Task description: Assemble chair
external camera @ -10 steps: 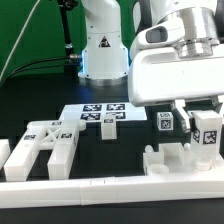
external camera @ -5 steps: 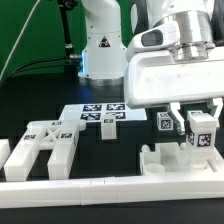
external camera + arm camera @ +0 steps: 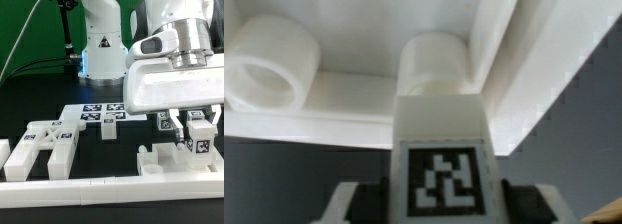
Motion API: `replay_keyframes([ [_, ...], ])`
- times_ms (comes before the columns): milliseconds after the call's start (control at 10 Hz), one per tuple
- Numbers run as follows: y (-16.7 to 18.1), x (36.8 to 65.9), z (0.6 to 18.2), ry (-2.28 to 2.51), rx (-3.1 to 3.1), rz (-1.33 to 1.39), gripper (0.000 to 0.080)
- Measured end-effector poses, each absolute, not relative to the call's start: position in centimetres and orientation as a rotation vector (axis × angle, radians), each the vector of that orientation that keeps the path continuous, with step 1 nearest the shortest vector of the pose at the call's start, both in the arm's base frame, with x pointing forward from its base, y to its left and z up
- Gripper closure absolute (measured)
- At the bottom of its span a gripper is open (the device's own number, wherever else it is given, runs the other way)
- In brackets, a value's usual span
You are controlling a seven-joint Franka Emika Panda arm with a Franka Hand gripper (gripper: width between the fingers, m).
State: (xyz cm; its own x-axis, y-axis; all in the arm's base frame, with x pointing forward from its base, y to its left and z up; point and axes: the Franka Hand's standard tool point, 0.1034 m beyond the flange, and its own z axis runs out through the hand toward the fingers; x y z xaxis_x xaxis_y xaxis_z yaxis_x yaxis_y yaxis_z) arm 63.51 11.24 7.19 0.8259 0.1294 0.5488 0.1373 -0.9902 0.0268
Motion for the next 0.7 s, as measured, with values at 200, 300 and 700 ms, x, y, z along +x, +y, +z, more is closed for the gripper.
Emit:
replay_keyframes([
  [200,11.24,63.5,7.16,-0.22,-2.989,-0.896,0.0494],
  [300,11.25,63.49,7.16,-0.221,-2.989,-0.896,0.0318],
  [700,11.24,63.48,7.13,-0.223,-2.99,-0.896,0.0153],
])
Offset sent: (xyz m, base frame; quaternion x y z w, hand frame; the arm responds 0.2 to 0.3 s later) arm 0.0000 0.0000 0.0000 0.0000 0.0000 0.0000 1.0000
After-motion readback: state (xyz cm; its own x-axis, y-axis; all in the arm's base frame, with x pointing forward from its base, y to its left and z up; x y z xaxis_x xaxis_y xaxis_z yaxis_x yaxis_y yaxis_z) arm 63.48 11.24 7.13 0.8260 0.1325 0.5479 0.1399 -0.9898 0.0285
